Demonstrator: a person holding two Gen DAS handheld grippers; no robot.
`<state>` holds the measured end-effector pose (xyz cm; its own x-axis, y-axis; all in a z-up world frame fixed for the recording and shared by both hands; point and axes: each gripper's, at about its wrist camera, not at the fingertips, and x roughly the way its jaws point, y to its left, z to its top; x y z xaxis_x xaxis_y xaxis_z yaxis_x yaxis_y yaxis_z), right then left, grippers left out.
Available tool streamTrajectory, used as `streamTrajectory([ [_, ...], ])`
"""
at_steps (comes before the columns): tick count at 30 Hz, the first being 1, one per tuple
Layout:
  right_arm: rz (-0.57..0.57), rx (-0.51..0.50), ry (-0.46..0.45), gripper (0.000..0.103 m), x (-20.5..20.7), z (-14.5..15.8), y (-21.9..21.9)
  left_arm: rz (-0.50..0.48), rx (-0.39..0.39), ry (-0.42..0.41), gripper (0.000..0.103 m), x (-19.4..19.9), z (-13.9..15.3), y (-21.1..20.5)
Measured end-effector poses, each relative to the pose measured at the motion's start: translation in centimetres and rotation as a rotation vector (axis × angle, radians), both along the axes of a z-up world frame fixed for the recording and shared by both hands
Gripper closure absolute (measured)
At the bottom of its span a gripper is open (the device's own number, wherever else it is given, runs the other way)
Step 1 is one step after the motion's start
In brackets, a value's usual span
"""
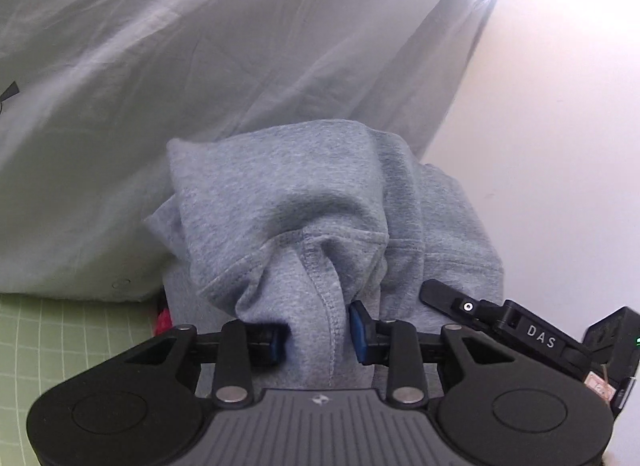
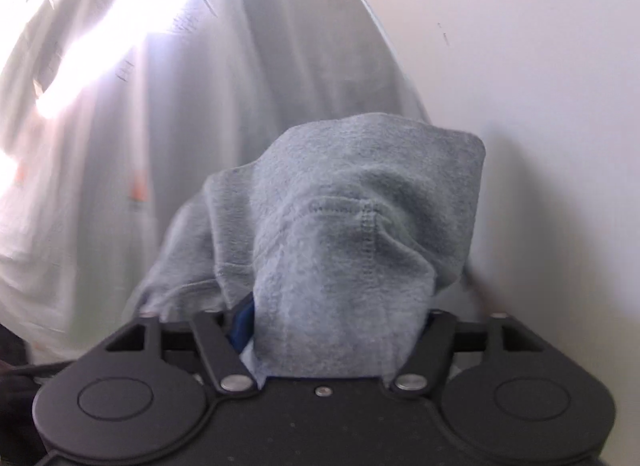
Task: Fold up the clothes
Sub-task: 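Grasp the folded hoodie with both grippers and carry it to the clothes stack, then lower the hoodie onto the folded stack and open both grippers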
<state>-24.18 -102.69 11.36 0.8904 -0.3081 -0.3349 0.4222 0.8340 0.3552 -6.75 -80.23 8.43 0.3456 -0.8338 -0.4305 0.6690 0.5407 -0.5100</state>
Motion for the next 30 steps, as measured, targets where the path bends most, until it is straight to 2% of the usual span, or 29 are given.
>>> streamTrajectory([
  [1, -0.061, -0.064, 0.042, 0.014, 1.5, -0.6, -0.6, 0.017, 0.027, -0.003, 0.068, 1.0, -0.4, -1.5],
  [3, -0.183, -0.192, 0.125, 0.014, 4.4, -1.8, -1.8, 0.034, 0.108, 0.005, 0.072, 2.9, -2.1, -4.3],
  [4, -0.208, -0.266, 0.127, 0.013, 5.1, -2.5, -1.8, 0.043, 0.144, 0.014, 0.074, 3.7, -3.0, -5.2],
  [7, -0.245, -0.471, 0.121, 0.009, 6.7, -3.8, -0.9, 0.087, 0.173, 0.055, 0.073, 5.7, -5.1, -6.3],
  [9, -0.253, -0.577, 0.109, 0.008, 7.3, -4.6, -0.4, 0.103, 0.149, 0.091, 0.072, 6.7, -5.7, -5.9],
  [12, -0.129, -0.505, 0.079, 0.008, 8.9, -6.1, -0.8, 0.108, 0.160, 0.076, 0.068, 6.8, -6.2, -5.5],
  [15, -0.087, -0.352, 0.189, 0.008, 11.6, -10.1, -2.8, 0.130, 0.197, 0.061, 0.058, 6.9, -7.4, -5.5],
  [16, -0.082, -0.338, 0.248, 0.005, 12.5, -11.8, -3.3, 0.140, 0.214, 0.054, 0.056, 7.0, -7.8, -5.5],
  [17, -0.084, -0.324, 0.224, 0.000, 12.3, -12.6, -3.5, 0.148, 0.231, 0.050, 0.054, 7.1, -8.2, -5.5],
  [19, -0.088, -0.297, 0.173, 0.000, 11.7, -14.3, -3.8, 0.162, 0.258, 0.048, 0.050, 7.2, -8.9, -5.3],
  [21, -0.082, -0.289, 0.175, 0.000, 11.7, -14.1, -3.9, 0.185, 0.282, 0.039, 0.035, 7.5, -9.1, -5.3],
  [25, -0.070, -0.322, 0.212, 0.000, 11.4, -13.5, -3.2, 0.220, 0.316, 0.007, 0.027, 8.3, -8.3, -4.2],
  [27, -0.070, -0.337, 0.230, 0.000, 10.9, -13.2, -2.4, 0.222, 0.346, -0.044, 0.021, 7.2, -7.6, -3.1],
  [30, -0.071, -0.334, 0.243, 0.000, 9.5, -12.5, -0.8, 0.229, 0.368, -0.126, 0.018, 5.0, -6.5, -1.8],
])
